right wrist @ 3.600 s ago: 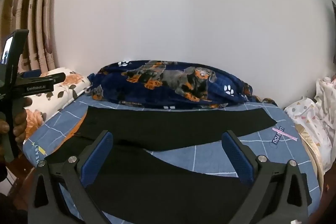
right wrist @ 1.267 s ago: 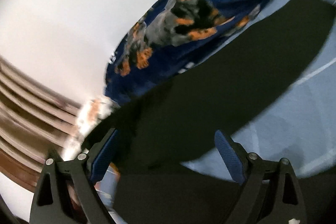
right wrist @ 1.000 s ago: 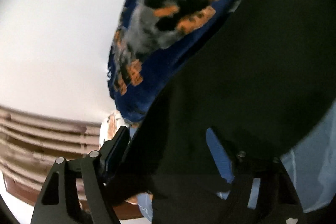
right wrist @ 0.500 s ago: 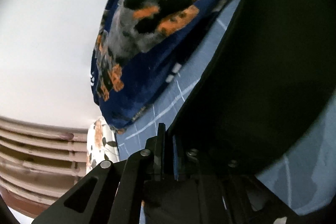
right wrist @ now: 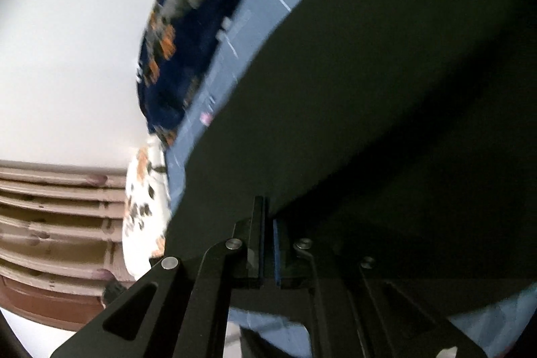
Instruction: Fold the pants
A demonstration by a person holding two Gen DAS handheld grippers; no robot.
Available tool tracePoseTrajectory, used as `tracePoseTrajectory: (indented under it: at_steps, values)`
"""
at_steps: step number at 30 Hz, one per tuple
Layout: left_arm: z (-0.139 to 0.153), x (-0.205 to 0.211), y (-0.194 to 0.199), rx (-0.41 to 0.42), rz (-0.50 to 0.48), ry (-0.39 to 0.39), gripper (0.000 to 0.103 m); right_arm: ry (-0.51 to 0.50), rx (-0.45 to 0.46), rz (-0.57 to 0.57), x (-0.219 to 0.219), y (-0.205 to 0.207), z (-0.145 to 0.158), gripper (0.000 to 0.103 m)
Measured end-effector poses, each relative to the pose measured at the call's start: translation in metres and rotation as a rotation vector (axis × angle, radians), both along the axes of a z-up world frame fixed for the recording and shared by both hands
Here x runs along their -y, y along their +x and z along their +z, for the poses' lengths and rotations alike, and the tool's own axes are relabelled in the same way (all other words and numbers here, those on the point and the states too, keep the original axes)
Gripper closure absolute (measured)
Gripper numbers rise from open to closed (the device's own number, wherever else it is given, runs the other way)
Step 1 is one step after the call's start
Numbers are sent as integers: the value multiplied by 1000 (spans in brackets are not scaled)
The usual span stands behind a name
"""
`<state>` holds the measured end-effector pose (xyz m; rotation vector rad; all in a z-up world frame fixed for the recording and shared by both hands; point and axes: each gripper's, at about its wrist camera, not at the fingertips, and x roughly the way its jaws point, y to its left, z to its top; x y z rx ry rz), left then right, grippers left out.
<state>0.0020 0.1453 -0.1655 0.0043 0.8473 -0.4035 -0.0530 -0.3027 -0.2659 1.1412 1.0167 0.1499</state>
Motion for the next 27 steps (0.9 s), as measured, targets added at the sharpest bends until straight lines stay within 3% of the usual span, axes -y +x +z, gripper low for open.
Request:
tracePoseTrajectory:
  at_steps: [9, 15, 18, 20, 21, 24, 25, 27]
  values:
    - [-27, -6, -37, -31, 8, 56, 91, 14, -72, 9, -17, -47, -29, 99]
    - [-37, -15, -47, -32, 39, 65, 89, 15, -89, 36, -29, -52, -34, 99]
    - [-39, -15, -53, -22, 55, 132, 76, 22, -94, 34, -29, -52, -39, 99]
    - [-39, -21, -58, -5, 116, 201, 40, 20, -89, 34, -30, -52, -40, 99]
    - [-35, -30, -63, 14, 158, 212, 35, 25, -85, 32, -30, -52, -41, 99]
    - [-21, -50, -67, 38, 271, 206, 31, 20, -70, 40, -31, -51, -42, 98]
    - [-10, -56, -69, 58, 315, 181, 31, 22, -66, 40, -31, -51, -42, 97]
    - [11, -56, -73, 103, 314, 101, 31, 27, -46, 46, -32, -51, -41, 95]
